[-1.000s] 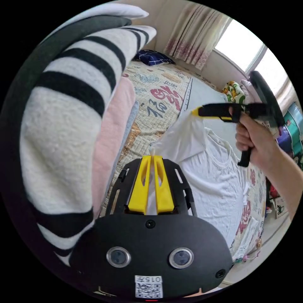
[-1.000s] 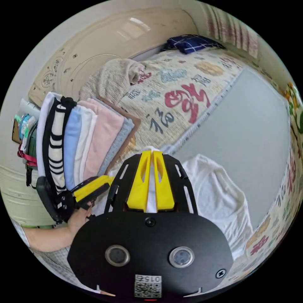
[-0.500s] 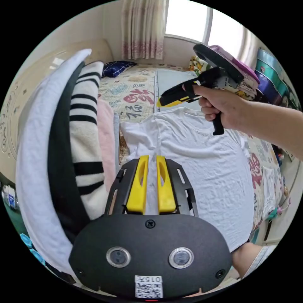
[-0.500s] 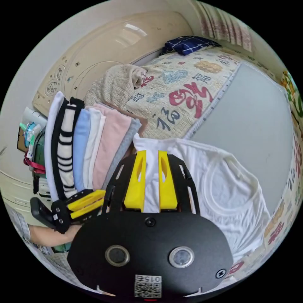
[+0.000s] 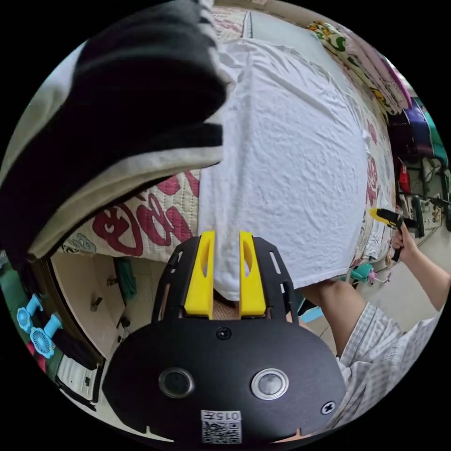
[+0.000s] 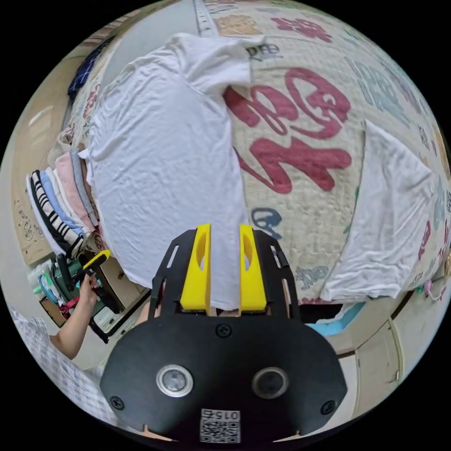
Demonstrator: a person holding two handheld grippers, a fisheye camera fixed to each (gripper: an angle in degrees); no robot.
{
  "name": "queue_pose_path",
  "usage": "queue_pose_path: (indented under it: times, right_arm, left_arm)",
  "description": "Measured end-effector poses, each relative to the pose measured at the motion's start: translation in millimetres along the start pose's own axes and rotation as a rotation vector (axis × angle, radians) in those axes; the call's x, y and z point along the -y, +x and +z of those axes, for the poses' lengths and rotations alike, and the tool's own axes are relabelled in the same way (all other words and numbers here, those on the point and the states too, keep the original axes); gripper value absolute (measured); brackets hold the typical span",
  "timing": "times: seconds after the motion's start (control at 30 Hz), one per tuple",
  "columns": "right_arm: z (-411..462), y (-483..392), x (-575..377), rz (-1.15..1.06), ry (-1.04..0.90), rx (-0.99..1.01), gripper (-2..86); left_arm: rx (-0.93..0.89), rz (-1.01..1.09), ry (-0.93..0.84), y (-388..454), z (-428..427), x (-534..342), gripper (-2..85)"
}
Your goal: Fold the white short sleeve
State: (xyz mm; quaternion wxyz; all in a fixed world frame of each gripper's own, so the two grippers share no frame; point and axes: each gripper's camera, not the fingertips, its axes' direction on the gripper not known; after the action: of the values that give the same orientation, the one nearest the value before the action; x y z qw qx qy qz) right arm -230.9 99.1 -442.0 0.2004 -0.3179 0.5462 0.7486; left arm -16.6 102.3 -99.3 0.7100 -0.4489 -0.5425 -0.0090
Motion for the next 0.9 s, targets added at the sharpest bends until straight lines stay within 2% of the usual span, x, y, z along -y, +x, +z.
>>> queue_pose_path:
  times: [0.23, 0.43, 0.57, 0.7, 0.8, 0.9]
  right_arm:
    - [13, 21, -11, 0.015, -0.077, 0.127, 10.3]
    - [6, 35, -19, 0.047, -0.032, 0.269, 8.8]
    - [-3, 31, -23, 0.017, -0.053, 0.197, 2.3]
    - [-5, 33, -31, 0.052, -0.082, 0.113, 1.5]
    - [-27, 23, -33, 0.037, -0.003, 0.079, 2.5]
    - [-60, -17, -16, -0.136, 0.118, 0.025, 4.6]
  left_arm:
    - [-0.039, -0.067, -0.003, -22, 4, 19, 7.4]
    - [-0.06, -0.051, -0.016, -31, -4, 32, 4.1]
    - [-0.073, -0.012, -0.039, -31, -19, 34, 0.3]
    - [-0.021, -0.023, -0.11, -30, -24, 37, 0.4]
    - [-0.009, 0.015, -0.163, -24, -43, 35, 0.5]
    - [-0.009, 0.121, -0.125, -5, -78, 34, 1.5]
